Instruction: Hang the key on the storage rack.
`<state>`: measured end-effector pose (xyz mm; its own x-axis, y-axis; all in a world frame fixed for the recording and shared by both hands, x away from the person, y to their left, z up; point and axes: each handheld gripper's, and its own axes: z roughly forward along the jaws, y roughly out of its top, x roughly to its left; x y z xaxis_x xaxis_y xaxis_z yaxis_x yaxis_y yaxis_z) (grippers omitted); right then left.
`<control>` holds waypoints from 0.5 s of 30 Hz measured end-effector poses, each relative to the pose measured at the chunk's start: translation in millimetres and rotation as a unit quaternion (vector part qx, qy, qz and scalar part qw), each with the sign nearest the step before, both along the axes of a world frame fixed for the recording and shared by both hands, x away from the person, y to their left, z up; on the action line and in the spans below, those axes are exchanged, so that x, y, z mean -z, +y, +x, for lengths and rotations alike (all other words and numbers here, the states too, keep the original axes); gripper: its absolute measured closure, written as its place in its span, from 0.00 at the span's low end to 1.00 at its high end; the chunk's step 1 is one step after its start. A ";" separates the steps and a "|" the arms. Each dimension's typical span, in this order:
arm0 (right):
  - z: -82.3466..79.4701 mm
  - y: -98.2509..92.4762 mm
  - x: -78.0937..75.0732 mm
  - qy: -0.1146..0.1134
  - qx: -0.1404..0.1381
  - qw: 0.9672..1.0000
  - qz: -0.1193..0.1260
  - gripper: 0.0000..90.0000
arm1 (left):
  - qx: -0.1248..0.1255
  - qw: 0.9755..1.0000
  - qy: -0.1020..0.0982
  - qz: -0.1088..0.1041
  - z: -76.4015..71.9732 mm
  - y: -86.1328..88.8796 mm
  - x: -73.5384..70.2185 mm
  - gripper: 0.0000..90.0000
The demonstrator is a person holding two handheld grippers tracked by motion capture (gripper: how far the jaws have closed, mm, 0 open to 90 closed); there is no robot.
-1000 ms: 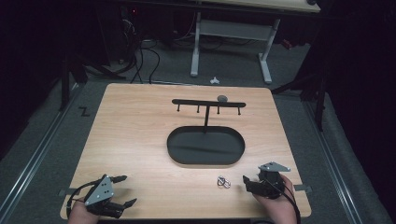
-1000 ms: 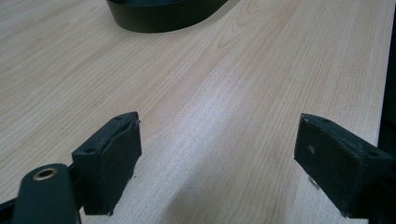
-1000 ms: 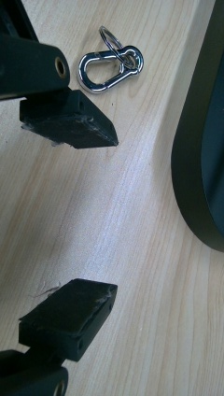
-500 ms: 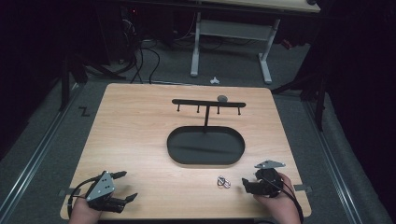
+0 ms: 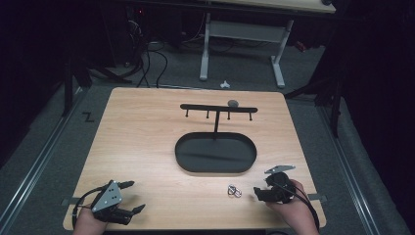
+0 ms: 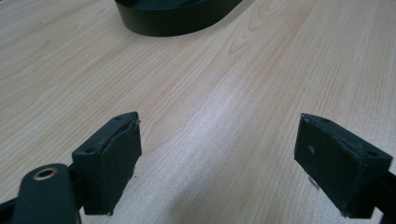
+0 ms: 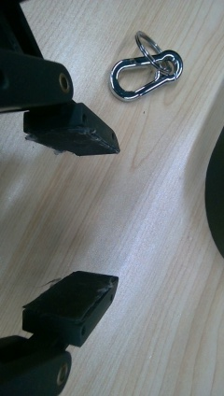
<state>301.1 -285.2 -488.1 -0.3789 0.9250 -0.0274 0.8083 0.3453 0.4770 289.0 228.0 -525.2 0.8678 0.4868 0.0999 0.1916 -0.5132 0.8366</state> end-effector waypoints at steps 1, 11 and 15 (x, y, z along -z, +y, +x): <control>0.8 0.7 -0.3 0.003 -0.001 1.000 -0.001 0.35 | 0.000 1.000 0.000 0.000 0.1 0.0 0.1 0.17; 8.0 10.8 -3.7 0.047 -0.020 0.999 -0.015 0.40 | 0.006 1.000 -0.002 -0.001 0.9 -1.2 -1.0 0.17; 10.4 15.1 -6.9 0.059 -0.024 0.998 -0.030 0.42 | 0.009 1.000 0.000 0.001 1.3 -1.5 -0.8 0.17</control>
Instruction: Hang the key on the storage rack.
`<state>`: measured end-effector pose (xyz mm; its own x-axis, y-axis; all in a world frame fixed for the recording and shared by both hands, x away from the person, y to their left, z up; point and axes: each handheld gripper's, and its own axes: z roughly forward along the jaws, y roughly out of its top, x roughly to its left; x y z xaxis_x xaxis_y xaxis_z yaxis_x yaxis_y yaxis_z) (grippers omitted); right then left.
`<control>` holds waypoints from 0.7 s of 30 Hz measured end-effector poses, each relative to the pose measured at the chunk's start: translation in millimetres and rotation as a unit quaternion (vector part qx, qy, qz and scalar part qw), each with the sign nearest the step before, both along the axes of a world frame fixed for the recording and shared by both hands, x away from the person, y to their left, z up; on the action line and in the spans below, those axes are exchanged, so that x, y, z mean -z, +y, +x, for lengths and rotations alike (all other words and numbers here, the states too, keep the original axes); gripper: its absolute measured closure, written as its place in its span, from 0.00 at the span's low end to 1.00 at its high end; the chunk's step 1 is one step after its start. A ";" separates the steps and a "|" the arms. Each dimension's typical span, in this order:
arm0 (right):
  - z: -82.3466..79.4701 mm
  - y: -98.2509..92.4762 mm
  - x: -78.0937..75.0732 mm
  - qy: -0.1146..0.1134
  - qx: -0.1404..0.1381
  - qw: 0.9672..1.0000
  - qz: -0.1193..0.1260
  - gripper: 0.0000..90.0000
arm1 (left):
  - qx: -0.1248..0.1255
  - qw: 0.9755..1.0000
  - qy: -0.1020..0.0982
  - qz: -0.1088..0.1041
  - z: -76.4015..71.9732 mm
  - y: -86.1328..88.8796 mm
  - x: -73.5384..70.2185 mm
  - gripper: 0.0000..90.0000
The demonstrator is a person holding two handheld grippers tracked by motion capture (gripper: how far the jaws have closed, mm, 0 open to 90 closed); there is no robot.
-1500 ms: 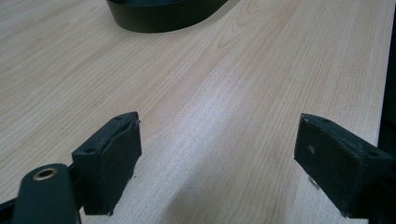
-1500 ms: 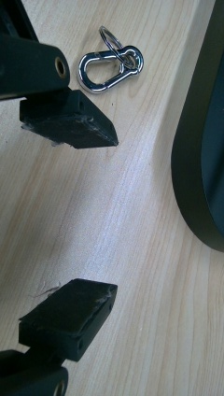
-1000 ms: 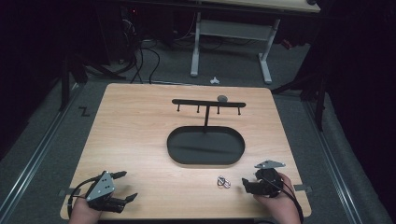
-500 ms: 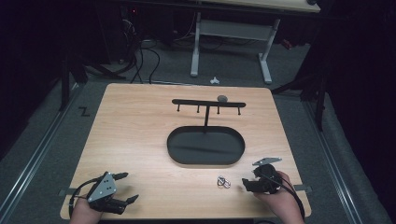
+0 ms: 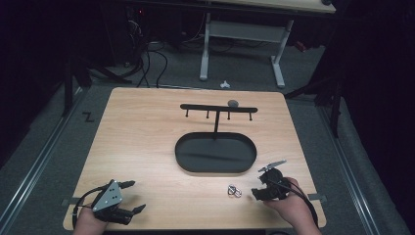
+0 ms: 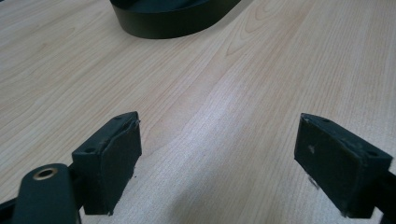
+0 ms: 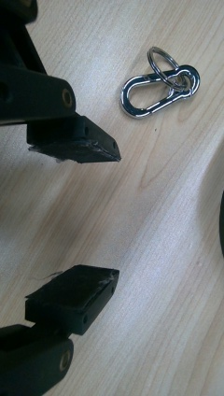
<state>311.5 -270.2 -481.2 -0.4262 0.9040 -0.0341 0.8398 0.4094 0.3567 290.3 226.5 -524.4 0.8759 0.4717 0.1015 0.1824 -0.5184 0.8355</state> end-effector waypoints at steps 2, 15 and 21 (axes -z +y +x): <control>0.9 3.1 -1.7 0.004 -0.006 1.000 -0.004 0.43 | -0.001 1.000 0.000 -0.002 0.2 0.0 0.0 0.17; -3.5 31.2 1.6 0.027 -0.054 0.998 -0.015 0.44 | 0.002 1.000 0.000 0.001 -0.1 -0.4 -0.4 0.17; -3.0 43.7 3.5 0.028 -0.073 0.997 -0.016 0.45 | 0.002 1.000 0.000 0.000 -0.1 -0.4 -0.4 0.17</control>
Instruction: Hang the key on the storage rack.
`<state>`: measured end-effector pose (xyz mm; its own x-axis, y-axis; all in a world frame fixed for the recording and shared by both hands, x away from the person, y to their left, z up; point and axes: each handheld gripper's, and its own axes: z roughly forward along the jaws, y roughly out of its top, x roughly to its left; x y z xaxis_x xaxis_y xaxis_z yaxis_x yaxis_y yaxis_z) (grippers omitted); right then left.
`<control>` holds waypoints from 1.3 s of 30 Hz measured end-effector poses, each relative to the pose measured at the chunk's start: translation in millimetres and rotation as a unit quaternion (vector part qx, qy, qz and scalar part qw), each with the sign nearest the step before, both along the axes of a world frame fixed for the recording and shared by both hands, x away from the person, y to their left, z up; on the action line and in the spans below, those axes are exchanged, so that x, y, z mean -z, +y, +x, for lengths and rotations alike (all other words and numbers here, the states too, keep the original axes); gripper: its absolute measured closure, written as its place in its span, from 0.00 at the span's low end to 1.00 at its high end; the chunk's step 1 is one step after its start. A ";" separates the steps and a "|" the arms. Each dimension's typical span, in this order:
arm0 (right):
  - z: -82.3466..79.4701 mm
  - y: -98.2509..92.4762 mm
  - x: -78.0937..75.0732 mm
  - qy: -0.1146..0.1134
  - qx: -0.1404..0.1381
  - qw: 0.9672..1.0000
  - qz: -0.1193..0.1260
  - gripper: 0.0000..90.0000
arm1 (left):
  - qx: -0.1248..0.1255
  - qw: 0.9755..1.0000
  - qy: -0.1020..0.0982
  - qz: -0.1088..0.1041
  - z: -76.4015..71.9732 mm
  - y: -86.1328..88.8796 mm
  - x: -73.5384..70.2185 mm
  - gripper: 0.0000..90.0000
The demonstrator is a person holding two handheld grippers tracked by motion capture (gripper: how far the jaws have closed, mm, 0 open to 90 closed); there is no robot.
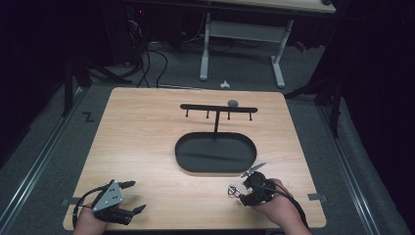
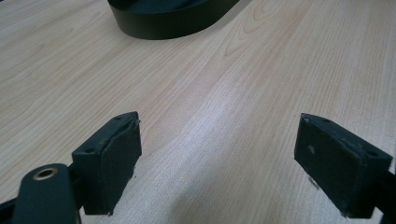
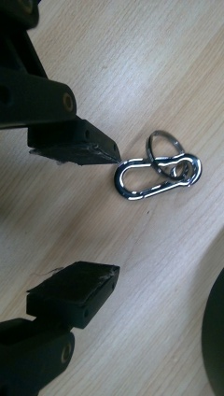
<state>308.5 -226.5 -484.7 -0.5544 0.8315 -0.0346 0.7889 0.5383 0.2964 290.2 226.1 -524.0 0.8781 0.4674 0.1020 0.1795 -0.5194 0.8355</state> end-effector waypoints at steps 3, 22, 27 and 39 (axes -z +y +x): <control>0.9 4.1 1.2 0.000 -0.007 1.000 0.000 0.45 | 0.000 1.000 0.000 0.000 0.1 0.0 0.0 0.17; 11.3 27.9 5.1 -0.020 -0.042 0.999 -0.013 0.48 | 0.003 1.000 0.000 0.001 -0.5 -0.5 -0.2 0.17; 14.2 31.4 4.6 -0.025 -0.050 0.998 -0.015 0.48 | 0.004 1.000 0.000 0.001 -0.6 -0.5 -0.2 0.17; 19.3 44.3 5.1 -0.030 -0.077 0.996 -0.022 0.50 | 0.004 1.000 0.001 0.002 -0.5 -0.6 -0.1 0.17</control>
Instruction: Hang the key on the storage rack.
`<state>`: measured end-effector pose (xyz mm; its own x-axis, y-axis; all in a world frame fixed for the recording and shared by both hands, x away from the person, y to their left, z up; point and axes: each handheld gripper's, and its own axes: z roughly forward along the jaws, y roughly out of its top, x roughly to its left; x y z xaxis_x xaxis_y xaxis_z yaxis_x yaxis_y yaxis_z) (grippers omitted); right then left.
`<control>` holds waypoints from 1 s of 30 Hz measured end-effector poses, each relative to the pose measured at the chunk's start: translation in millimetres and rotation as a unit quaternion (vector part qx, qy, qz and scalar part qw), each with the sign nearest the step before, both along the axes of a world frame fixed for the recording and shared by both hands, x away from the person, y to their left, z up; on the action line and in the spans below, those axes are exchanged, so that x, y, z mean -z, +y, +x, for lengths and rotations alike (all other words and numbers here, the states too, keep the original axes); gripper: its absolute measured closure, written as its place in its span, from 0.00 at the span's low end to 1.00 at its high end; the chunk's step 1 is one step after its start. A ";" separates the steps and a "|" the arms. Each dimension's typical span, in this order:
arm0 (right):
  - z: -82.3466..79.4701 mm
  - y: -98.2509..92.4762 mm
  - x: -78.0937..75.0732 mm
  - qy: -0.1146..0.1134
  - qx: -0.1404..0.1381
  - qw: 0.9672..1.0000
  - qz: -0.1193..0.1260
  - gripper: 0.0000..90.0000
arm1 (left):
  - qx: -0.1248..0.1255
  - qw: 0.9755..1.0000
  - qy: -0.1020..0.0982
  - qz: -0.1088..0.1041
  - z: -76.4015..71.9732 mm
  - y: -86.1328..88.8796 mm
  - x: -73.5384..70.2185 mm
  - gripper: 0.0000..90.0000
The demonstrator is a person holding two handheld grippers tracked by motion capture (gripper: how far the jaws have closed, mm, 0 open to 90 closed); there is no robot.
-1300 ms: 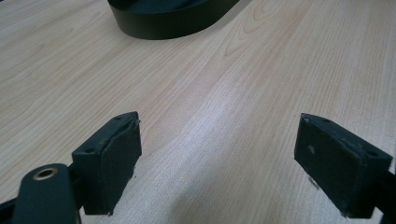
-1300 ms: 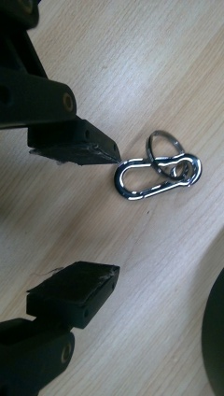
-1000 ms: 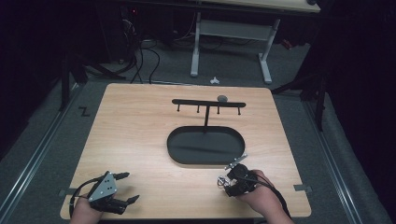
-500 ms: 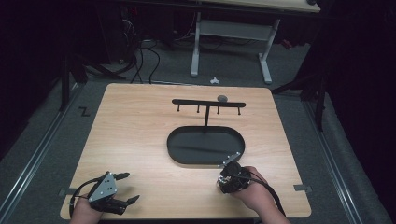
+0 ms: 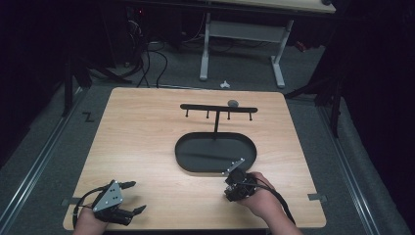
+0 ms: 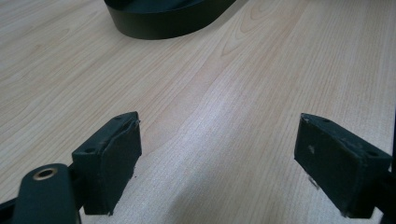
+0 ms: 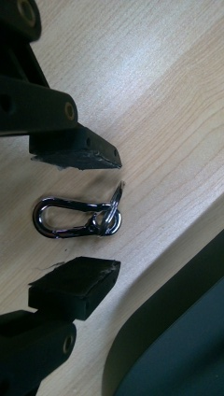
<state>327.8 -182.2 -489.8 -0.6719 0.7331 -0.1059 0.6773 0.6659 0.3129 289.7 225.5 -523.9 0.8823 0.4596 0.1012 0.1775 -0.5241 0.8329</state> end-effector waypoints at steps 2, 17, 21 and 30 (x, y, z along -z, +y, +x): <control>0.5 1.7 0.8 0.001 -0.002 1.000 -0.002 0.53 | 0.000 1.000 0.000 0.000 0.0 0.0 0.0 0.17; -0.8 -1.4 -3.2 0.008 -0.012 1.000 0.007 0.81 | 0.000 1.000 0.001 0.001 0.1 -0.2 0.2 0.17; -1.1 -2.3 -3.6 0.007 -0.011 1.000 0.007 0.86 | 0.000 1.000 0.001 0.001 0.0 -0.2 0.2 0.17; 0.5 -7.7 -6.1 0.020 0.008 0.999 0.026 0.97 | 0.000 1.000 0.000 0.001 0.0 -0.2 0.2 0.17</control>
